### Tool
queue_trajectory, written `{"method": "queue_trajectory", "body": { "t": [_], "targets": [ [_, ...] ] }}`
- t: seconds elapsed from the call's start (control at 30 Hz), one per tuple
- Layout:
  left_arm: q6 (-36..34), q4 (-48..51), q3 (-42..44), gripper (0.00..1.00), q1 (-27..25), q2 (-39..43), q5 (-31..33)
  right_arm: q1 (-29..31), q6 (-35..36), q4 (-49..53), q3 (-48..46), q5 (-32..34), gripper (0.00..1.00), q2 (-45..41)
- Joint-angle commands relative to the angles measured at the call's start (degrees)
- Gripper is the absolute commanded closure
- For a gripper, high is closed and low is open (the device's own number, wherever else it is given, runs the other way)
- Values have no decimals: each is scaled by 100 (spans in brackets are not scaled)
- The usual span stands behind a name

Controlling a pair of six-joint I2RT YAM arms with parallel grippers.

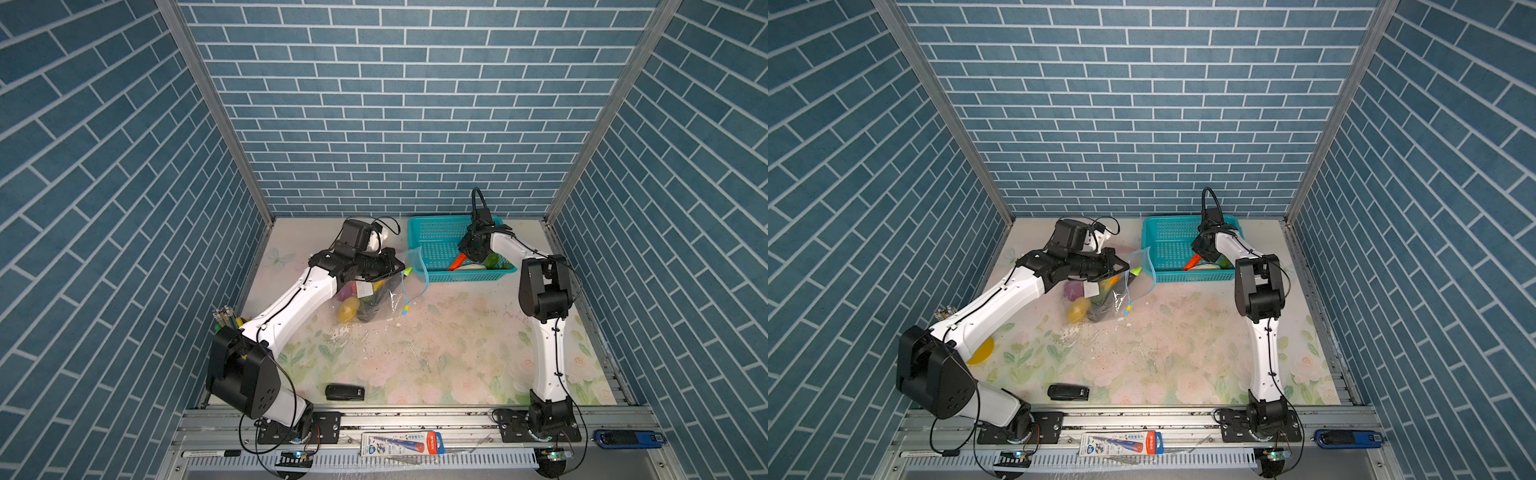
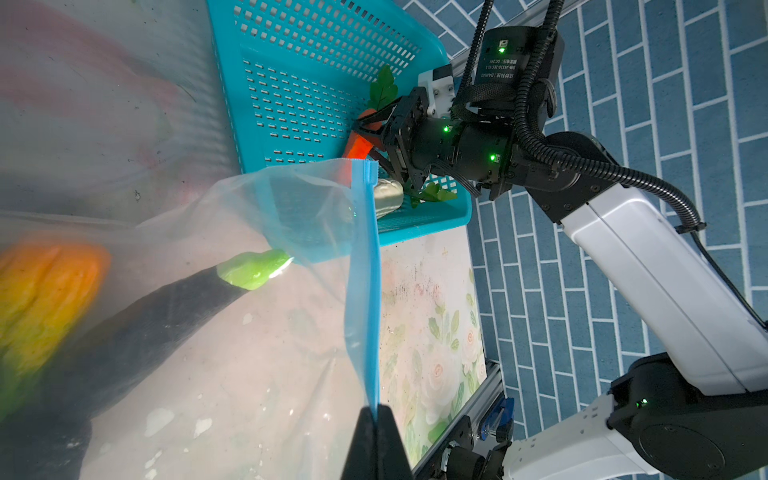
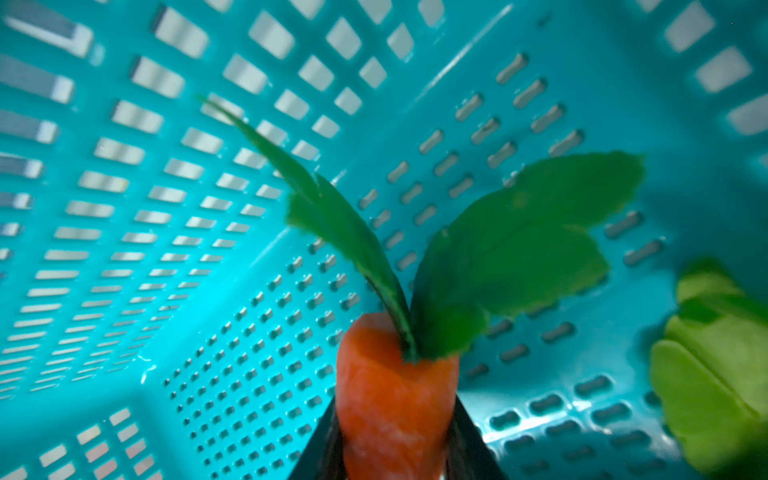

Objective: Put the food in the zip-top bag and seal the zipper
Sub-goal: 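Lift the orange carrot out of the basket with the right gripper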

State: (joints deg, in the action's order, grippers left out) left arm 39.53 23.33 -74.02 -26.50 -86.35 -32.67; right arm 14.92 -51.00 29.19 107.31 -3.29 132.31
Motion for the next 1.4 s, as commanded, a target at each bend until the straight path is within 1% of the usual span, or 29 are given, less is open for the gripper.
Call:
{"method": "queue_trajectory", "body": {
  "t": [0.0,0.2,0.23,0.37,0.6,0.77,0.93,1.1,1.27,1.37],
  "targets": [
    [-107,84,-170,100,33,-84,-3,-24,63,-218,-182,110,72,-435],
    [-113,76,-158,100,40,-70,5,-15,116,-453,-390,141,74,-627],
    [-112,75,-155,100,33,-75,6,-11,125,-460,-412,144,74,-821],
    [-108,66,-139,100,38,-75,6,20,225,-515,-484,187,74,-946],
    [-114,84,-172,100,39,-94,22,142,633,-863,-835,574,74,-1456],
    [-116,93,-240,100,39,-132,32,285,876,-1269,-1403,963,74,-2075],
    [-77,74,-304,100,42,-156,22,577,1067,-1693,-2000,1335,74,-2797],
    [-72,101,-393,100,43,-184,-21,1008,1266,-2112,-2589,1736,75,-3577],
    [-64,110,-479,100,46,-229,-21,1402,1277,-2327,-3033,1990,75,-4217],
    [-51,110,-574,100,57,-304,-35,1712,1238,-2418,-3276,2276,75,-4556]
  ]
}}
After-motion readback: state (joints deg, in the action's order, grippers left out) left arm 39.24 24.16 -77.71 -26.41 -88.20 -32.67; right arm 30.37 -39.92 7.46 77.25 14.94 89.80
